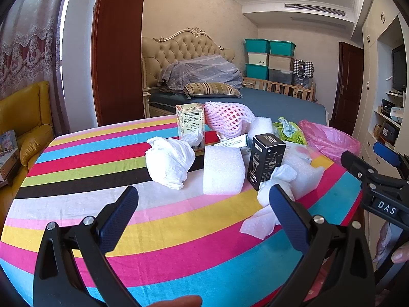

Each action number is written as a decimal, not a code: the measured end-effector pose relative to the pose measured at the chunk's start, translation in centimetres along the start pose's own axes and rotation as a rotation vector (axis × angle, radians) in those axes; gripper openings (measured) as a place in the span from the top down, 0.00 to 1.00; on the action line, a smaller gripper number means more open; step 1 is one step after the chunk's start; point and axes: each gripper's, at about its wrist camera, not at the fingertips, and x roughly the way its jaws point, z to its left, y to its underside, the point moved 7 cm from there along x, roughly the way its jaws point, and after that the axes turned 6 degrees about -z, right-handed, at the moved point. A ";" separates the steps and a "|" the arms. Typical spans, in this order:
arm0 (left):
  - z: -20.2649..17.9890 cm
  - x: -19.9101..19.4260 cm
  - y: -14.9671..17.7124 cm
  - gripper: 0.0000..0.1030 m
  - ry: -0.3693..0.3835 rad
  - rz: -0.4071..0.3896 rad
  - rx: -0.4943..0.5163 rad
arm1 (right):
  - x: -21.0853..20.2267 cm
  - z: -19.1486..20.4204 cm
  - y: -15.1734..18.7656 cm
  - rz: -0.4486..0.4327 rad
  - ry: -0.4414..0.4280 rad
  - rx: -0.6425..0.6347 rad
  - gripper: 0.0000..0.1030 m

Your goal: Collect trash

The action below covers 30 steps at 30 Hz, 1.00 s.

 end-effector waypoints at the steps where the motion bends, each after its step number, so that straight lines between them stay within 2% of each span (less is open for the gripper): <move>1: 0.0 0.0 0.0 0.04 0.000 0.000 -0.001 | 0.0 0.0 0.0 0.000 0.001 0.000 0.06; 30: 0.2 0.0 0.0 0.04 0.002 0.003 -0.010 | 0.1 0.2 0.2 0.003 -0.002 0.001 0.06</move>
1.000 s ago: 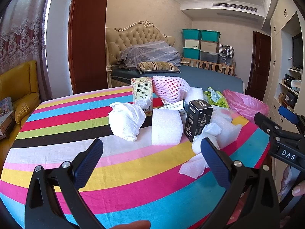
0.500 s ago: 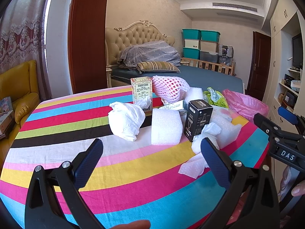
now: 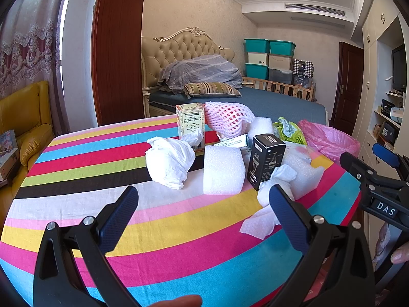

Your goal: Collect trash

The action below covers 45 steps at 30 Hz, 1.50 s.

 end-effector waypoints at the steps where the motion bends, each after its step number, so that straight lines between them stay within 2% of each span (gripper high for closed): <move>1: 0.0 0.0 0.0 0.04 0.001 0.000 0.000 | 0.0 0.1 0.0 0.000 -0.001 0.000 0.06; 45: 0.0 -0.5 -0.1 0.04 0.005 0.003 0.004 | 0.0 0.3 0.0 0.002 -0.002 0.004 0.06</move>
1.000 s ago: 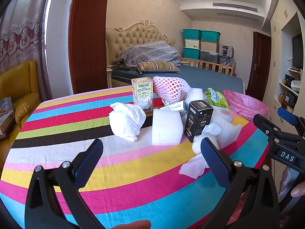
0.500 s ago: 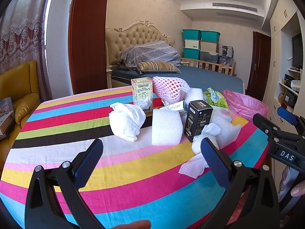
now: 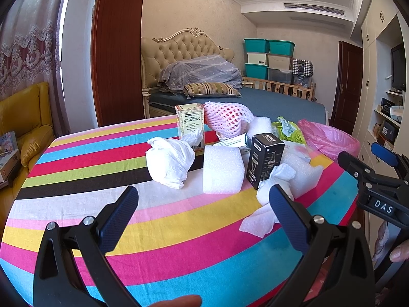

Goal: Collect trash
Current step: 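Grasp the crumpled white tissue with the left gripper while the right grasps the L-shaped foam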

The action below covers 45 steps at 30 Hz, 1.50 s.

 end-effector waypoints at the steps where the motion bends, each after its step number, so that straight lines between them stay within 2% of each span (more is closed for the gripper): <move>1: 0.0 0.0 0.0 0.04 0.000 0.001 0.001 | 0.0 -0.1 0.0 0.000 0.000 0.000 0.06; 8: 0.0 -0.1 0.1 0.04 -0.018 -0.004 0.000 | 0.1 -0.9 0.1 0.006 0.015 0.006 0.06; 15: -1.4 0.7 0.8 0.04 0.040 0.052 0.026 | 1.2 -2.9 0.4 0.022 0.031 0.044 0.06; 18: -2.5 1.3 1.5 0.04 0.072 0.079 0.052 | 2.0 -2.9 1.1 0.037 0.004 0.040 0.06; 23: -3.3 2.1 2.2 0.04 0.104 0.115 0.078 | 4.1 -1.9 2.5 0.100 -0.093 0.041 0.07; 28: -2.6 3.1 3.0 0.04 0.099 0.171 0.039 | 7.2 0.1 3.9 0.195 -0.185 0.015 0.15; 33: -3.2 3.4 3.2 0.04 0.115 0.183 0.070 | 9.4 1.4 5.3 0.266 -0.230 -0.022 0.18; 34: -3.4 3.6 3.3 0.04 0.119 0.185 0.080 | 9.7 1.4 5.5 0.275 -0.244 -0.024 0.24; 35: -3.8 3.8 3.3 0.04 0.126 0.188 0.093 | 9.9 1.5 5.7 0.286 -0.258 -0.023 0.35; 36: -4.1 4.0 3.3 0.04 0.137 0.193 0.104 | 10.0 1.5 5.8 0.293 -0.268 -0.016 0.40; 38: -4.7 4.4 3.3 0.06 0.152 0.197 0.121 | 9.8 0.9 5.8 0.281 -0.280 0.002 0.39; 45: -7.5 6.5 3.1 0.22 0.201 0.200 0.186 | 8.1 -1.9 5.6 0.230 -0.276 0.033 0.40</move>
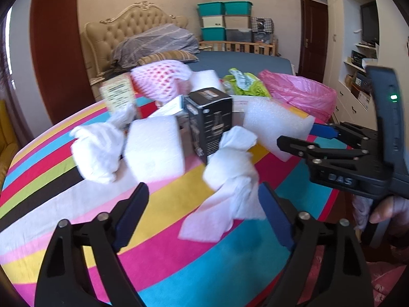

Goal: Collect trash
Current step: 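Grasp the crumpled white tissue with the left gripper while the right grasps the L-shaped foam, then carry tissue and L-shaped foam to the pink wastebasket and open both grippers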

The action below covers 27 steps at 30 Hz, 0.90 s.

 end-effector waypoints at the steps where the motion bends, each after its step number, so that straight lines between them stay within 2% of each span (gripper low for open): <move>1: -0.3 0.6 -0.1 0.25 0.007 0.005 0.007 | -0.2 -0.3 0.0 -0.004 0.003 0.000 0.40; 2: -0.6 0.9 -0.1 0.27 0.013 0.011 0.010 | -0.5 -0.5 0.0 -0.008 0.007 0.001 0.40; 4: -1.2 2.3 -0.2 0.36 0.040 0.033 0.014 | -0.9 -1.0 0.1 -0.017 0.014 0.005 0.40; 10: -3.0 4.4 -0.7 0.50 0.090 0.050 0.055 | -1.4 -2.6 0.3 -0.033 0.024 0.040 0.40; 16: -4.0 4.3 -0.8 0.62 0.050 0.029 0.133 | -1.7 -3.6 0.5 -0.048 0.029 0.071 0.40; 19: -4.4 3.6 -1.0 0.64 0.091 0.009 0.125 | -2.3 -4.2 0.1 -0.073 0.029 0.090 0.40; 24: -5.7 2.0 -2.5 0.64 0.090 -0.083 0.170 | -3.6 -4.6 -0.9 -0.124 0.037 0.088 0.40; 27: -6.2 1.7 -3.2 0.64 0.096 -0.107 0.172 | -4.1 -4.8 -1.4 -0.145 0.047 0.082 0.40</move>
